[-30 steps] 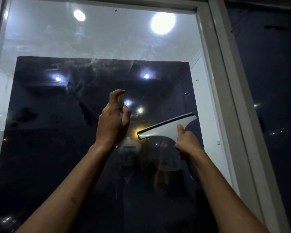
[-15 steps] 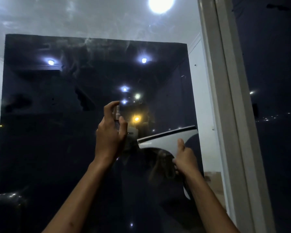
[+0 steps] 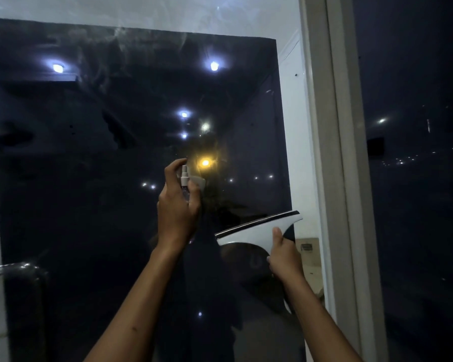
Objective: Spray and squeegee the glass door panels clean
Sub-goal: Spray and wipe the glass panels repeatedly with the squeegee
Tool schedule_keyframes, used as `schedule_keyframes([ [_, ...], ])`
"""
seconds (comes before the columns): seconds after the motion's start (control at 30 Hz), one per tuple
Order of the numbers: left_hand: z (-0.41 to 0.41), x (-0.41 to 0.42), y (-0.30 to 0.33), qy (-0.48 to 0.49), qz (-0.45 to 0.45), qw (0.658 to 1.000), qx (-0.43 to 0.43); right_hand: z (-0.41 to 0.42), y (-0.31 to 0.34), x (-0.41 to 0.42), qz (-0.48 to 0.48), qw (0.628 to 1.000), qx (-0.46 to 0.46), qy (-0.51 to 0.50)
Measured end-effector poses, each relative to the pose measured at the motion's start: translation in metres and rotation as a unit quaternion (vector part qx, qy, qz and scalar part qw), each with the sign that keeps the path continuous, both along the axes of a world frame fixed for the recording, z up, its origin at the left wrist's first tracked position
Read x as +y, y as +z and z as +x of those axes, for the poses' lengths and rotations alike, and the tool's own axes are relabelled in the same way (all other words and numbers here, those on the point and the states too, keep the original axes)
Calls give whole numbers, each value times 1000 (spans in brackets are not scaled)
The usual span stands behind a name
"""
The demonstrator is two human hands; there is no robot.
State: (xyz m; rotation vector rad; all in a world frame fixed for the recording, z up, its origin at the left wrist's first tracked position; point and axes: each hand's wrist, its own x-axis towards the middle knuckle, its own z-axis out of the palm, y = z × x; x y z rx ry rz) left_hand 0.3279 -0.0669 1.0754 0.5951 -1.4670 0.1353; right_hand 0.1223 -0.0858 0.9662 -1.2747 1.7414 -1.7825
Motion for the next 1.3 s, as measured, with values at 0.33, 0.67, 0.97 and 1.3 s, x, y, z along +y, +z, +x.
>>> schedule_keyframes([
  [0.33, -3, -3, -50, -9, 51, 999, -1, 8, -121, 13, 43, 998, -35, -23],
  [0.67, -14, 5, -105, -20, 95, 995, 14, 12, -146, 21, 40, 997, -46, -37],
  [0.97, -16, 16, -181, -5, 135, 991, 16, 14, -180, 19, 77, 995, -52, -31],
  [1.3, -17, 12, -222, 10, 172, 984, 35, 19, -217, 17, 98, 992, -78, -33],
])
